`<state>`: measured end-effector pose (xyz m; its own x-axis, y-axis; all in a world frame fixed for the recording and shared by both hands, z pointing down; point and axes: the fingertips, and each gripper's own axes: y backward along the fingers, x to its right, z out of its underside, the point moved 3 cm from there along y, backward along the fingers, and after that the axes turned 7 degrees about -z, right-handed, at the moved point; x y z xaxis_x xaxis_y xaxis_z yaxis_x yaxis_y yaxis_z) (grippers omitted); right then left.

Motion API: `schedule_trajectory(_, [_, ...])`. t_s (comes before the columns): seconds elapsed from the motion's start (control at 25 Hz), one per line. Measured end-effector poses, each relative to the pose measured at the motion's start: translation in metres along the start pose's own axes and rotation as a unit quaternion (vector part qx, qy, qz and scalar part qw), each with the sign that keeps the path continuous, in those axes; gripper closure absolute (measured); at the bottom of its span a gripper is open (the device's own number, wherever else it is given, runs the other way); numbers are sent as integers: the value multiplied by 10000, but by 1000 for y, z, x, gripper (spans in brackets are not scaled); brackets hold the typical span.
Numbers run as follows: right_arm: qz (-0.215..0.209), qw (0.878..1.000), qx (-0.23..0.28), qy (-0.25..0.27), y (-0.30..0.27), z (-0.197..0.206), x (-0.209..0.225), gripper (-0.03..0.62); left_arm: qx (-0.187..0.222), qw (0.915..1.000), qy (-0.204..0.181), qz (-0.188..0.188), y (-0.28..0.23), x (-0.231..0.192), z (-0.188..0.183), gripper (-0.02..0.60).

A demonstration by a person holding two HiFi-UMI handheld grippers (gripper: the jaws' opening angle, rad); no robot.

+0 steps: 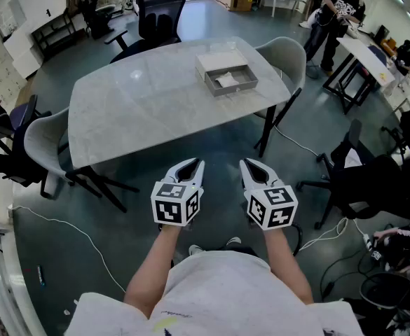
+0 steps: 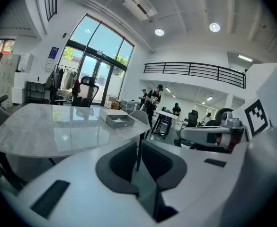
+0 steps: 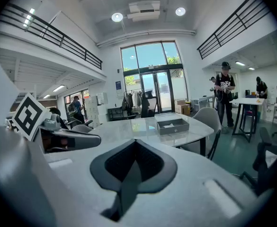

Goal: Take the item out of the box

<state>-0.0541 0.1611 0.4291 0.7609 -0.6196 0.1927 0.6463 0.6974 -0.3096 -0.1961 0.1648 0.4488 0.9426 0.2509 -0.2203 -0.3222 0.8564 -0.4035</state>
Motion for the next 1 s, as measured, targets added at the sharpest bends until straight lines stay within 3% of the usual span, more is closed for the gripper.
schedule_trajectory(0.44, [-52, 9999, -86, 0, -11, 2, 12, 589, -105, 9999, -47, 39, -20, 1, 0, 546])
schedule_trajectory(1.0, [-257, 9994, -101, -200, -64, -18, 85, 589, -291, 9992, -205, -178, -99, -2, -33, 546])
